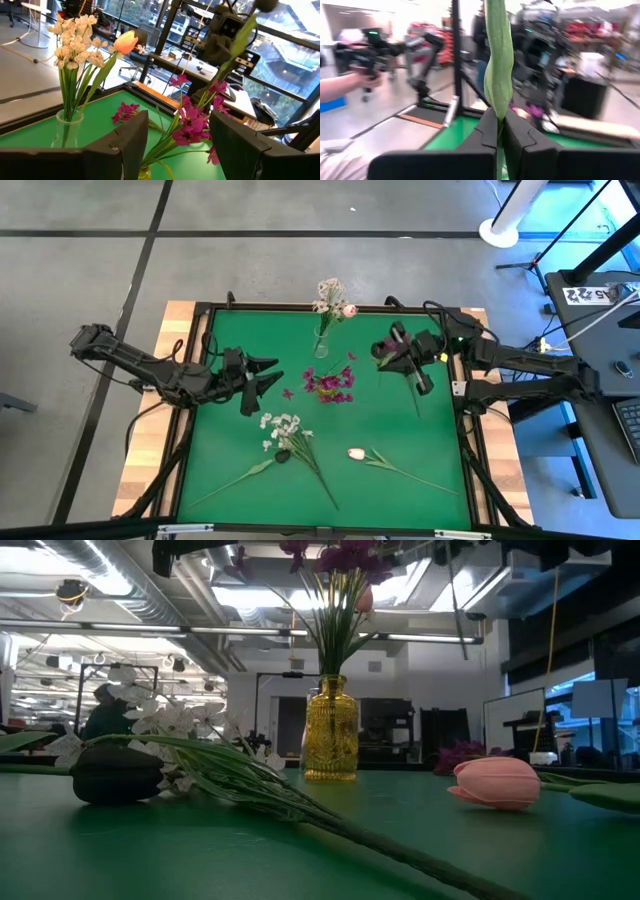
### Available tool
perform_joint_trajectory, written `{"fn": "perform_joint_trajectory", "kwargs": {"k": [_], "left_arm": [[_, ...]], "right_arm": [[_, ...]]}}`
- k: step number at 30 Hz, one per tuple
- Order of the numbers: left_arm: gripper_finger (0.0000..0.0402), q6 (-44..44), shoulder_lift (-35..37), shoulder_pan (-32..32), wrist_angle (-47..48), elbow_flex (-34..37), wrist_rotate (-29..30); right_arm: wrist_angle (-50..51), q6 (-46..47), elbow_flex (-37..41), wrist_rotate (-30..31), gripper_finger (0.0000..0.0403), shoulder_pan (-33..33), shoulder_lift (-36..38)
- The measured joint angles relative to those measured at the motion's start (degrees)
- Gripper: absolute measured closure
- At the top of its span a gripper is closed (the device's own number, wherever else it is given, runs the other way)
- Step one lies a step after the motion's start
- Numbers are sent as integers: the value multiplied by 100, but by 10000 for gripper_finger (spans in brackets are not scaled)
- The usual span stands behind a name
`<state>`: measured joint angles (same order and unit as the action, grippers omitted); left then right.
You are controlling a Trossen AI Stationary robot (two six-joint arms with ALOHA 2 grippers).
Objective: Sort flowers into vase by color
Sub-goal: Put the top black flower into the yellow vase
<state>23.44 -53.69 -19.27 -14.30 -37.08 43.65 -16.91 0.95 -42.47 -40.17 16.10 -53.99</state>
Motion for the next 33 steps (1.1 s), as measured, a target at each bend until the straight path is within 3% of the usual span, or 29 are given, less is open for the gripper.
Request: {"fn": "perform_joint_trajectory", "kwargs": {"k": [6, 10, 18, 29, 33], "left_arm": [[196, -50, 0, 0, 129, 0, -1], [196, -94, 0, 0, 274, 2, 30], [196, -286, 0, 225, 313, 2, 39], [196, -293, 0, 724, 483, 4, -342], [196, -353, 0, 805, 486, 4, -440]], "right_arm": [[-1878, 53, 367, -920, 398, 0, -447], [-3144, 319, 749, -1081, 400, 0, -568], [-4628, 372, 1223, -487, 400, 0, -1010], [-6278, 358, 1167, 182, 400, 7, -2095], [-6449, 376, 915, 314, 400, 4, -2466]]}}
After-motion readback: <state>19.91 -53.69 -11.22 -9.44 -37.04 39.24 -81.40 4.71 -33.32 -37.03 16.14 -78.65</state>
